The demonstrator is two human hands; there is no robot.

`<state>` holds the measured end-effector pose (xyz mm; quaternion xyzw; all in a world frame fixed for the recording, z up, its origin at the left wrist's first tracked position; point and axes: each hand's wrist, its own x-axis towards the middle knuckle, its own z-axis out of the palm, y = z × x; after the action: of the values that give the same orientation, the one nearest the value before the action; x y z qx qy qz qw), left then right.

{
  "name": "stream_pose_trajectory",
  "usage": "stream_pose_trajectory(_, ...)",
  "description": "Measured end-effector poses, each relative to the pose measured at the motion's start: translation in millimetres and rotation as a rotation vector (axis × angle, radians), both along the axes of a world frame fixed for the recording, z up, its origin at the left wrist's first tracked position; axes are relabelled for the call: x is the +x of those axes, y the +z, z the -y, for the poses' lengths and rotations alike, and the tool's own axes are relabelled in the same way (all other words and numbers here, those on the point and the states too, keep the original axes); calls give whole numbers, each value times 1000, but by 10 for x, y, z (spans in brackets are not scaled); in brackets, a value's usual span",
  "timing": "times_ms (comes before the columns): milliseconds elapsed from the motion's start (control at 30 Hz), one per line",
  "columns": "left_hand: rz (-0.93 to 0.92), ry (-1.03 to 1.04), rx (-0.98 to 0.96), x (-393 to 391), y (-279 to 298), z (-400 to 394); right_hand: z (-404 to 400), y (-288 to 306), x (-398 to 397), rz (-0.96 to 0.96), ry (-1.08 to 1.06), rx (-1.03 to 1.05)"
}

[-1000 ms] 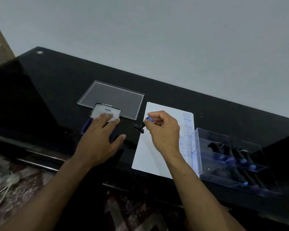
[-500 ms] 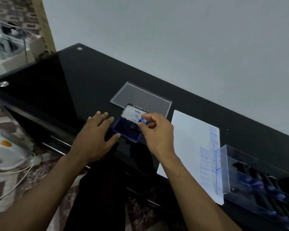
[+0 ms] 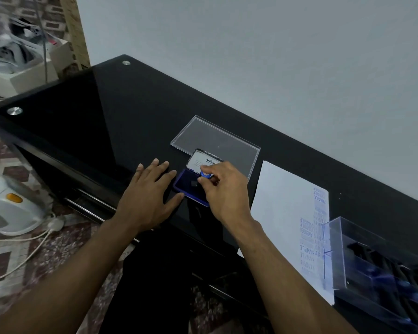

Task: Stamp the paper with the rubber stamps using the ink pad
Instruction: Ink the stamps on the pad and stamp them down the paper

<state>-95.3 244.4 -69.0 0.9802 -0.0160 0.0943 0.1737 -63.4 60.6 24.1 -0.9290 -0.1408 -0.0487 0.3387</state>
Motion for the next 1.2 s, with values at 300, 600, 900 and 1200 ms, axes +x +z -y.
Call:
stream_pose_trajectory(300,8,22,41,-12,-17,20,0,-71,62,-10,17,-47)
stream_pose_trajectory(600,20,34,54,-9,-35,31,-4,-61,109,-4,35,-79)
stream_pose_trajectory(900,38,34,48,-13,-41,33,27,-102,95,-24,12,-33)
stream_pose_trajectory(1200,9,44,52,-2,-26,36,20,-102,122,-40,15,-41)
